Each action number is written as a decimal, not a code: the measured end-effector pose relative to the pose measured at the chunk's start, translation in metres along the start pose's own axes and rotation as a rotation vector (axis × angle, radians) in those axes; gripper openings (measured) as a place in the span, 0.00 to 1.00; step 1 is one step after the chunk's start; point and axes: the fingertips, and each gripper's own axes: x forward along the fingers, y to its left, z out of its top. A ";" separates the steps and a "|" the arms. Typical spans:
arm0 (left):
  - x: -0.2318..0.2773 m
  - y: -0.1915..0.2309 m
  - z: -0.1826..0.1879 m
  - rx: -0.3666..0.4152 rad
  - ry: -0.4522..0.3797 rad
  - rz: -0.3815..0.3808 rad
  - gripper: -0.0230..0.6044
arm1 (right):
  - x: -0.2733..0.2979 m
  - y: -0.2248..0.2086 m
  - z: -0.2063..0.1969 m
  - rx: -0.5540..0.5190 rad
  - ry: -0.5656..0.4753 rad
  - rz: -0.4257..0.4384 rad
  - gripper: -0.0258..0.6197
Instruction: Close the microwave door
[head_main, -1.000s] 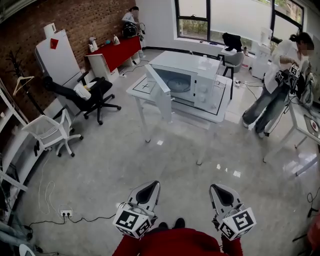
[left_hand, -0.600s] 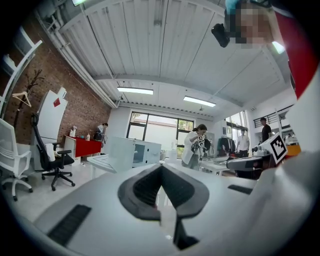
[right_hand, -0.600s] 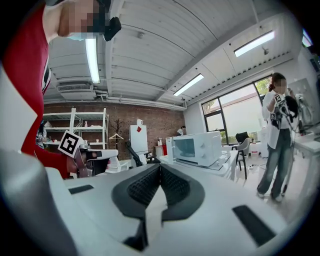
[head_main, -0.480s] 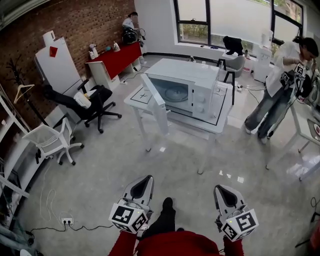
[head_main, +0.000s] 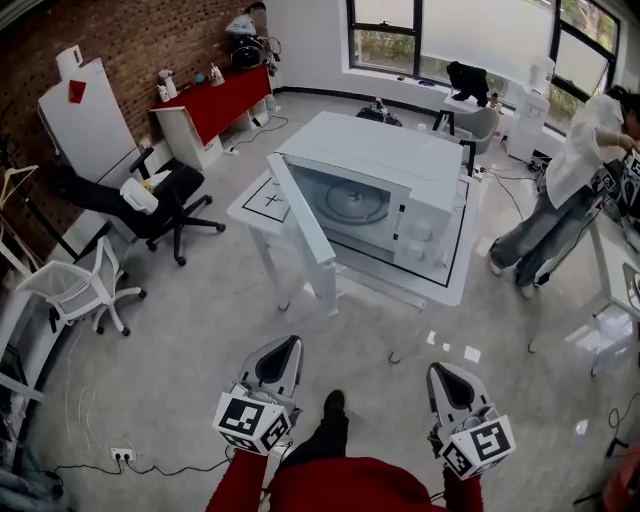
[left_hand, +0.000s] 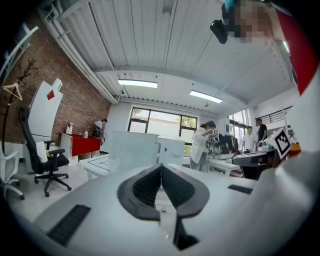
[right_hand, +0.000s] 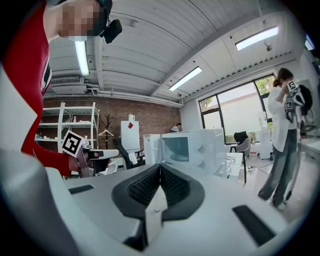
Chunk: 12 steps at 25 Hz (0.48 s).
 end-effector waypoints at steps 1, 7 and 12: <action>0.013 0.007 0.002 0.002 0.012 -0.012 0.05 | 0.013 -0.007 0.005 -0.001 0.004 -0.006 0.06; 0.060 0.028 -0.007 0.041 0.123 -0.084 0.35 | 0.071 -0.040 0.023 0.005 0.021 -0.048 0.06; 0.077 0.020 -0.009 0.005 0.198 -0.231 0.48 | 0.086 -0.062 0.023 0.022 0.054 -0.097 0.06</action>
